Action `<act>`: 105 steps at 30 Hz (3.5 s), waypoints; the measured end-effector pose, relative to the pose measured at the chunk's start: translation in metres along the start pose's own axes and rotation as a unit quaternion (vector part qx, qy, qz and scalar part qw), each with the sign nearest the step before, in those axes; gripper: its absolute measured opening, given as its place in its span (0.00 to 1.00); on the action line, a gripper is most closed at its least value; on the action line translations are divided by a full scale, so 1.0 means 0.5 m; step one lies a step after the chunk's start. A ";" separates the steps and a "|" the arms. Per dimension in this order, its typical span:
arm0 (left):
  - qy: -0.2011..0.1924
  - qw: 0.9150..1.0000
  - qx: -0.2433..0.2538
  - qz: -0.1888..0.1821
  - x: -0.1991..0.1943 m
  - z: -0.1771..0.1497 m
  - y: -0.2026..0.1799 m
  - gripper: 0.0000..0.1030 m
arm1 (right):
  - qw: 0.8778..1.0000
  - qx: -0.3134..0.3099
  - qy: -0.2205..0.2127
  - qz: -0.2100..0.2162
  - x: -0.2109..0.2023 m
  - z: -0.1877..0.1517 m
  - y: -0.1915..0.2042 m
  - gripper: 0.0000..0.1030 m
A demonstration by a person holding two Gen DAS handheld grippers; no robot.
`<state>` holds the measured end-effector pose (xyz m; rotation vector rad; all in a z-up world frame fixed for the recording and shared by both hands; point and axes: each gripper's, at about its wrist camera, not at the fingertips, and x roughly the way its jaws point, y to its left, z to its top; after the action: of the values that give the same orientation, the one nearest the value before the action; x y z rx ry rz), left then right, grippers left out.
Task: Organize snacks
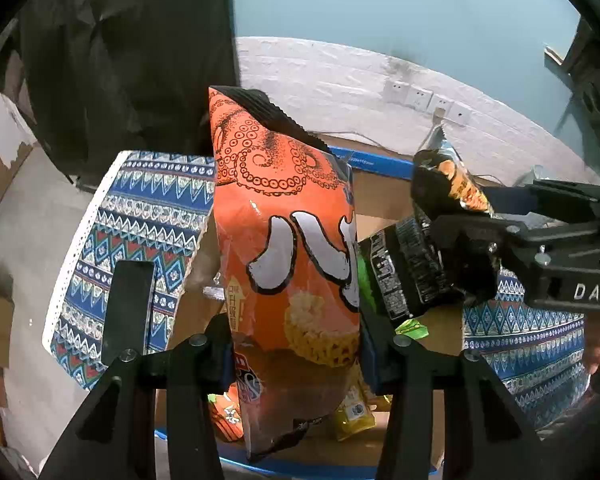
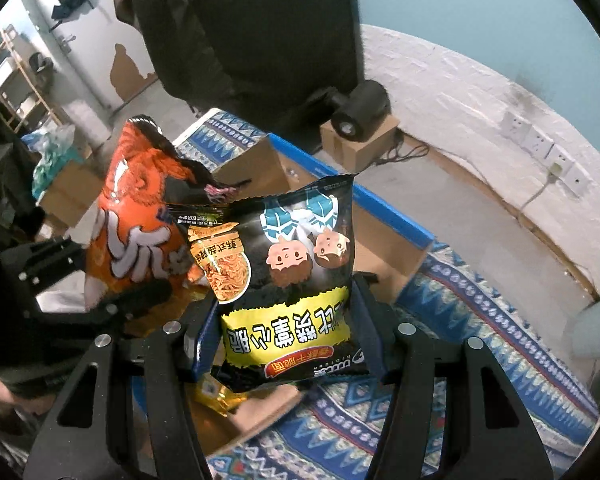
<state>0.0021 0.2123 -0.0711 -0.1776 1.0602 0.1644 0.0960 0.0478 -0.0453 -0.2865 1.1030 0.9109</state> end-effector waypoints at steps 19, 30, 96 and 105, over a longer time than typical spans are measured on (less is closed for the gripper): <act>-0.039 0.999 0.001 0.028 -0.057 0.002 -0.015 0.78 | 0.999 0.013 -0.042 -0.025 -0.069 -0.016 -0.011 0.73; -0.057 0.998 0.012 0.022 -0.089 -0.014 -0.042 0.84 | 0.995 0.005 -0.079 -0.057 -0.143 -0.080 -0.008 0.77; -0.112 0.991 0.058 0.035 -0.158 -0.060 -0.143 0.96 | 0.990 0.046 -0.096 -0.088 -0.203 -0.182 -0.059 0.78; -0.114 0.991 0.055 0.039 -0.157 -0.060 -0.141 0.96 | 0.991 0.046 -0.091 -0.087 -0.201 -0.181 -0.061 0.78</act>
<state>-0.0455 0.1333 -0.0116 -0.0161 0.8458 0.1918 0.0459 -0.0757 -0.0073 -0.2145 0.9325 0.7133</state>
